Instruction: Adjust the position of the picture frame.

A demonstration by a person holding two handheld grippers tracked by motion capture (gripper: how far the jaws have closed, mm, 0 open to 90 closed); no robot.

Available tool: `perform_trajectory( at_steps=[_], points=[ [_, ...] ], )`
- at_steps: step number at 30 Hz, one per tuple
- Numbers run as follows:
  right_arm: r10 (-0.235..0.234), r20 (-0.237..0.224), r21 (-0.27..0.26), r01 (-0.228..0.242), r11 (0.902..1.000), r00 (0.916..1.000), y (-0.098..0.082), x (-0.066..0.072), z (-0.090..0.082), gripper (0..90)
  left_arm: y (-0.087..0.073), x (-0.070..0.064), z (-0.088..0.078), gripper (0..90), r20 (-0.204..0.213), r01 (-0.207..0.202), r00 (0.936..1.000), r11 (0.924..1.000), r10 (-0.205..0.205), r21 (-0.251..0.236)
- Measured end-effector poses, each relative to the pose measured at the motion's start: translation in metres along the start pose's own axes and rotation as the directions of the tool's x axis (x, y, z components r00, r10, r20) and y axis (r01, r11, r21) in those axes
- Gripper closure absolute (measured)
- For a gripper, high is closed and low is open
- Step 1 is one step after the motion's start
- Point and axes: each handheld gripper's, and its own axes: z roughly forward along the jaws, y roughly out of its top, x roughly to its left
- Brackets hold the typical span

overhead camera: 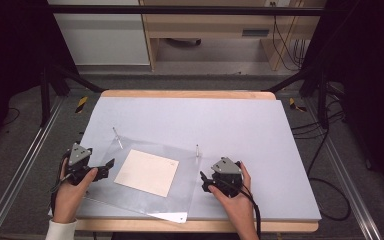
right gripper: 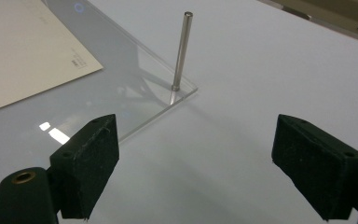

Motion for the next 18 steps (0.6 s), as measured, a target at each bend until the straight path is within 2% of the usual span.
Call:
perform_trajectory(
  at_steps=[4, 7, 10, 13, 15, 18],
  points=[
    [0.007, 0.016, 0.015, -0.007, 0.9999, 0.9998, 0.003, -0.003, 0.003, 20.5, 0.002, 0.0, 0.0, 9.1, 0.013, 0.013, 0.9998, 0.9999, -0.013, 0.003],
    [0.009, 0.002, 0.038, -0.009, 0.9992, 1.0, 0.008, -0.003, 0.005, 24.4, 0.01, 0.0, 0.001, 10.8, 0.025, -0.032, 0.9992, 0.9993, 0.032, 0.018],
    [-0.017, -0.01, 0.055, 0.017, 0.9984, 0.9998, 0.015, -0.002, 0.007, 25.9, 0.019, 0.005, 0.003, 14.1, 0.031, -0.031, 0.999, 0.9995, 0.031, -0.002],
    [-0.012, -0.037, 0.073, 0.015, 0.9972, 0.9992, 0.023, -0.002, 0.01, 30.1, 0.031, 0.012, 0.01, 17.9, 0.017, -0.076, 0.997, 0.9953, 0.075, 0.06],
    [-0.018, -0.043, 0.072, 0.022, 0.9971, 0.9989, 0.031, -0.001, 0.011, 33.2, 0.038, 0.017, 0.017, 20.3, 0.03, -0.107, 0.994, 0.9906, 0.105, 0.085],
    [-0.013, -0.059, 0.076, 0.018, 0.9969, 0.9982, 0.041, -0.001, 0.019, 43.6, 0.046, 0.026, 0.028, 24.6, 0.054, -0.117, 0.9923, 0.986, 0.111, 0.119]
  ],
)
